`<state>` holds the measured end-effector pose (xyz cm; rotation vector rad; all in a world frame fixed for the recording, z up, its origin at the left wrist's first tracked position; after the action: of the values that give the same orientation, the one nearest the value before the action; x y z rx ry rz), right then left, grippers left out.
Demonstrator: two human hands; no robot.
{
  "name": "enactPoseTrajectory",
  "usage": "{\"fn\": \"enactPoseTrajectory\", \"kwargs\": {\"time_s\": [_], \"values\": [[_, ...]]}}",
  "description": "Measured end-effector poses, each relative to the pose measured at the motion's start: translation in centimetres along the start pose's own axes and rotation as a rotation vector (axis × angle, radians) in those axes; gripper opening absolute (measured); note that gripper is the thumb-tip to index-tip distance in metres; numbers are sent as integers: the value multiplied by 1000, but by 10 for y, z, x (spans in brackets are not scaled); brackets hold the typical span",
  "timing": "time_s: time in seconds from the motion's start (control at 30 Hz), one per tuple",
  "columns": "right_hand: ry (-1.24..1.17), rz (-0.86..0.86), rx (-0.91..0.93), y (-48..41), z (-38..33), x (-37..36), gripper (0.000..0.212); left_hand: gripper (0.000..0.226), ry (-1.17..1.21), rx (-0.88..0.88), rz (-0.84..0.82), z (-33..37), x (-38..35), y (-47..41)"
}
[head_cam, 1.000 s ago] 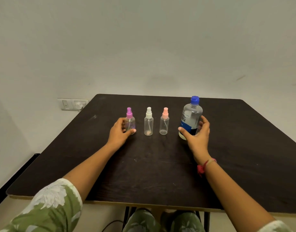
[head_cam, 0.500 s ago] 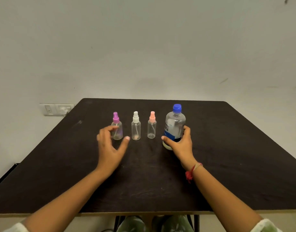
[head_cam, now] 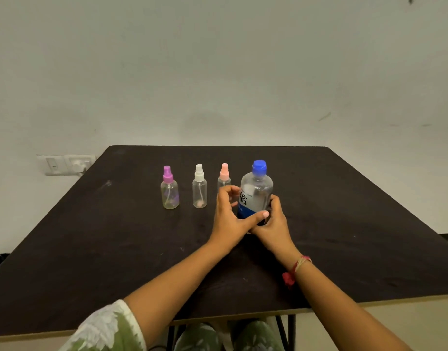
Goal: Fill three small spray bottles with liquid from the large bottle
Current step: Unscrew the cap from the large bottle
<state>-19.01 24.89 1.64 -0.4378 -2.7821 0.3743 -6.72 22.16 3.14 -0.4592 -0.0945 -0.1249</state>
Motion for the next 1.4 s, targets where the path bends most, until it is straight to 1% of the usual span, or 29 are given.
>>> {"fn": "enactPoseTrajectory", "kwargs": {"time_s": [0.1,0.2,0.33,0.5,0.53,0.57,0.63,0.8,0.87,0.93,1.0,1.1,1.17,1.27,1.33,1.4], "values": [[-12,1,-3,0,-3,0,72,75,-1,32,-17,-6,-1,-2],[-26,-39,0,2,-4,-4,76,80,15,53,-21,-12,0,-4],[-33,-134,45,8,-10,-15,77,89,23,51,-19,-16,1,-3],[-117,-307,37,13,-15,-21,77,86,14,42,2,-9,6,-2],[-135,-319,38,13,-16,-20,76,86,14,43,3,-8,6,-2],[-169,-307,36,14,-16,-17,76,87,14,44,3,-9,6,-2],[-225,-217,49,12,-19,-4,75,87,14,49,-5,-8,6,-1],[-189,-40,197,1,-66,14,63,88,33,73,-3,-9,6,-2],[-173,13,237,-6,-87,13,65,88,41,78,-5,-9,5,-2],[-165,27,255,-14,-100,9,67,88,40,89,-13,-9,5,-2],[-149,35,262,-20,-104,5,62,87,44,100,-18,-9,5,-1],[-81,78,294,-22,-104,3,42,87,53,111,-26,-8,4,-1],[-49,121,327,-21,-104,4,32,88,63,118,-24,-8,4,-1],[-16,155,366,-20,-106,7,25,88,74,117,-31,-8,4,-1],[0,141,407,-19,-107,8,20,86,77,113,-32,-8,4,-1],[20,125,457,-16,-107,5,24,84,75,106,-24,-9,4,-2]]}}
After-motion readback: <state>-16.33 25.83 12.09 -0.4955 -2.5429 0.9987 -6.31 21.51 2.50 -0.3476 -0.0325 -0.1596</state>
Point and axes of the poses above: each hand's wrist, its own y-axis away from the middle knuckle, its own x-axis out of the back of the hand, z = x × y, the point moved 8 cm from there along -y, towards the middle knuckle, and after that the axes turned 2 degrees about z, right-handed, at the moved point
